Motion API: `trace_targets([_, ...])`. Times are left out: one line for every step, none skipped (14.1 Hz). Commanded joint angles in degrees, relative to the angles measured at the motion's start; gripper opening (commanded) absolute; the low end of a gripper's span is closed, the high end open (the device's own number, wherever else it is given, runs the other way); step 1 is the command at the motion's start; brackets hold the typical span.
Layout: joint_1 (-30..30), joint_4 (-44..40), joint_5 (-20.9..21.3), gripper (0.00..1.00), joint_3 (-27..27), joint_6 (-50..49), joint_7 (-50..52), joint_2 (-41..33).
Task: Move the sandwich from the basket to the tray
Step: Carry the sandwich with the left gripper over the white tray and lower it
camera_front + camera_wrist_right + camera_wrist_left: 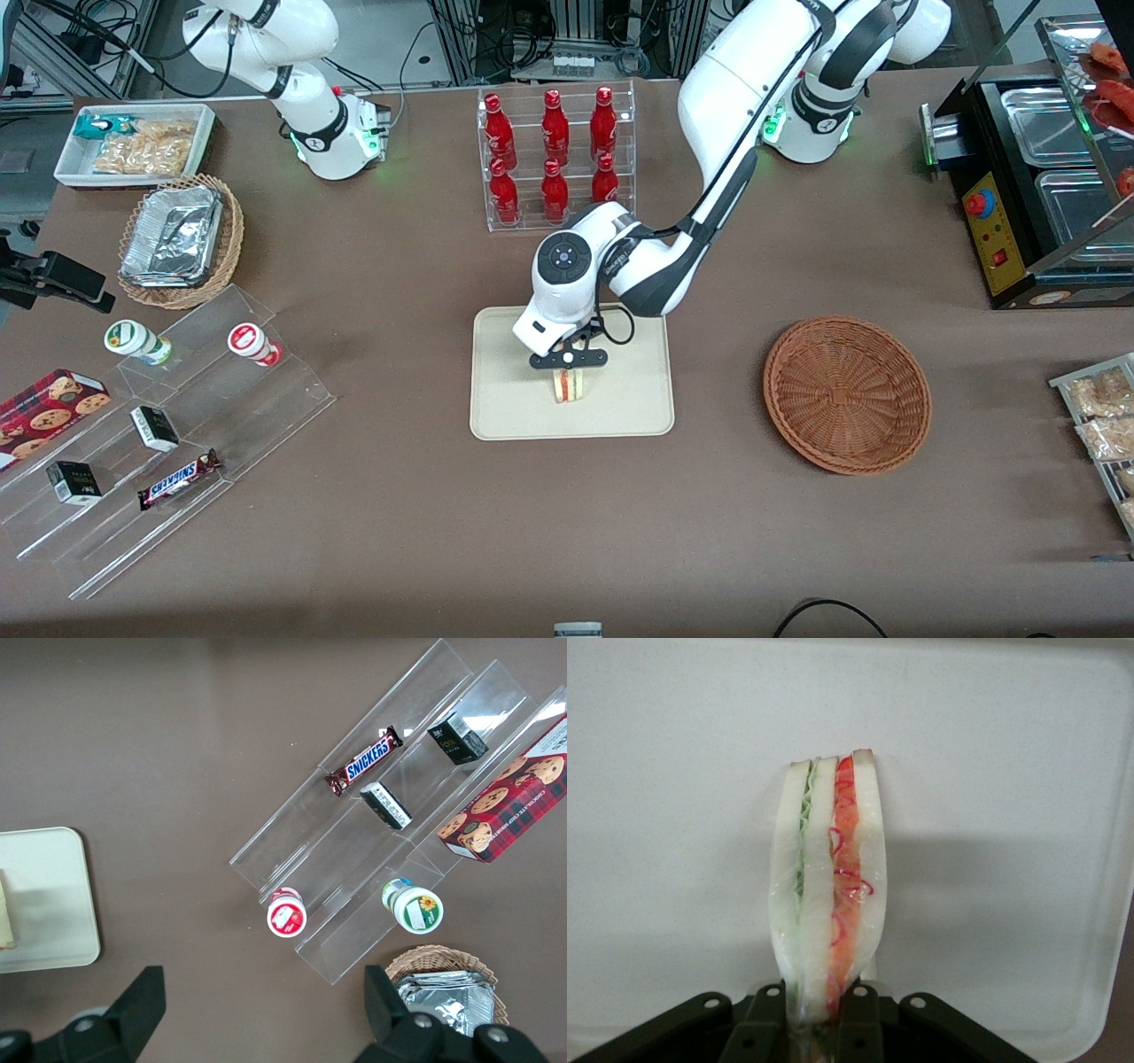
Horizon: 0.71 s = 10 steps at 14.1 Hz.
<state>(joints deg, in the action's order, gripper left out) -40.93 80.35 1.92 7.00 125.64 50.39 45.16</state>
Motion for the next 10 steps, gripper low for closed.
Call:
trace_targets([-0.29,-1.77,-0.51,1.00,-0.58,-0.13,1.02,-0.41])
trace_targets([-0.21,-2.04,-0.42,1.00,-0.67,-1.09,1.02,-1.20])
trace_targets([-0.20,-2.39,-0.16,1.00,-0.76,-2.06,0.94,-2.17])
trace_targets([-0.20,-2.48,0.19,1.00,-0.85,-3.28,0.41,-3.14])
trace_targets([-0.12,-2.74,0.28,1.00,-0.85,-5.21,0.23,-4.45])
trace_targets([0.14,-2.74,0.37,1.00,-0.85,-6.80,0.23,-5.94])
trace_targets([0.32,-2.39,0.46,1.00,-0.93,-8.20,0.23,-7.79])
trace_targets([0.50,-2.39,0.54,1.00,-1.72,-11.61,0.15,-9.54])
trace_targets([0.41,-2.48,0.54,1.00,-2.51,-14.17,0.06,-11.21])
trace_targets([0.50,-2.13,0.72,1.00,-2.95,-15.50,0.06,-13.06])
